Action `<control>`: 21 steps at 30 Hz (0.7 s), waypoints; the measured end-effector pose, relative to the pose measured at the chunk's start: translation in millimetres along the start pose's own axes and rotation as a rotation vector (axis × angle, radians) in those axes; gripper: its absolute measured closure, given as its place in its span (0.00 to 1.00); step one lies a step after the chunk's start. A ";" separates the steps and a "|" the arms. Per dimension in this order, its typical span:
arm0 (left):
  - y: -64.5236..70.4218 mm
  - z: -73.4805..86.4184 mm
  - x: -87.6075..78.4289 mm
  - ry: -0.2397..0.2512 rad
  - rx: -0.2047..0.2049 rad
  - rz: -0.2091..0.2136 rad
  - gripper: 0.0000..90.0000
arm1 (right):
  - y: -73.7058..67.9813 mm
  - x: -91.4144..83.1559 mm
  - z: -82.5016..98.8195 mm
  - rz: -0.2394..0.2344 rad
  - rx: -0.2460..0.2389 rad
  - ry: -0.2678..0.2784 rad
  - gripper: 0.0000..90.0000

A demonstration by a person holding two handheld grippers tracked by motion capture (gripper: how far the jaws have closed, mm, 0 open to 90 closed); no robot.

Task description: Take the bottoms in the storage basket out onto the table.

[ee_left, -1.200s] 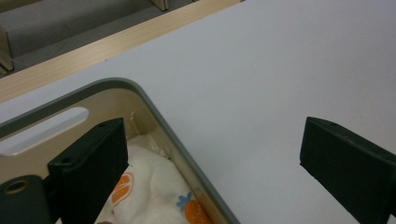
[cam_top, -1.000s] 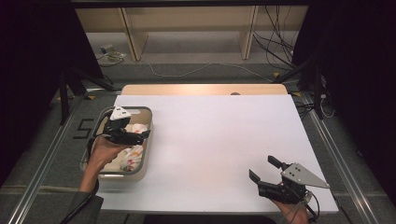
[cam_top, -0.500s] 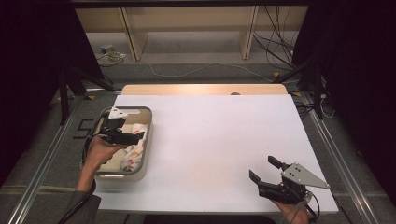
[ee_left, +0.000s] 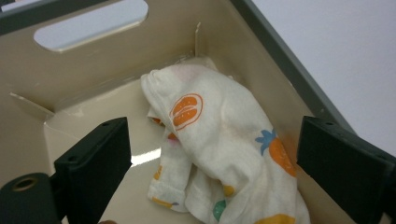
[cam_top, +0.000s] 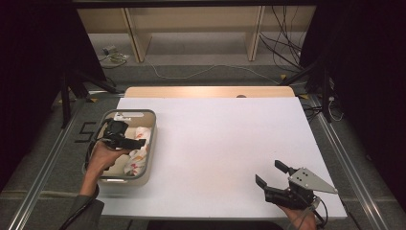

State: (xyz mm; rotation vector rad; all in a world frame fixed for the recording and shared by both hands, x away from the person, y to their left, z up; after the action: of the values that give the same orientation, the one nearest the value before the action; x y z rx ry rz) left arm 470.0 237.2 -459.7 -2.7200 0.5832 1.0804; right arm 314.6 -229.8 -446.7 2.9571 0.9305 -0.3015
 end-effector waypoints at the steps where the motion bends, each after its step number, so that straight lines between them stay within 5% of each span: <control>1: 0.0 0.4 0.9 -0.003 0.000 0.000 0.11 | 0.1 0.0 0.4 0.000 -0.002 -0.004 0.21; 14: 0.3 11.0 16.0 -0.143 -0.010 0.002 0.12 | -0.3 0.3 1.4 -0.004 -0.002 -0.020 0.21; 21: 0.8 12.2 17.9 -0.168 -0.028 0.027 0.13 | -0.1 1.1 2.1 -0.004 -0.004 -0.024 0.21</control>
State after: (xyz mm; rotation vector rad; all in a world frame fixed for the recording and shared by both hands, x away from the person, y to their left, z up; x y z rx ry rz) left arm 473.8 234.6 -480.8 -2.6168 0.5837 1.3174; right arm 315.1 -229.2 -448.9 2.9418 0.9326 -0.3342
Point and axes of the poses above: each handheld gripper's, and its own axes: x roughly forward along the jaws, z roughly out of its underside, y roughly to its right, the point moved 5 cm from there along x, roughly forward along the jaws, and after that the axes turned 7 degrees about y, right-handed, at the moved point
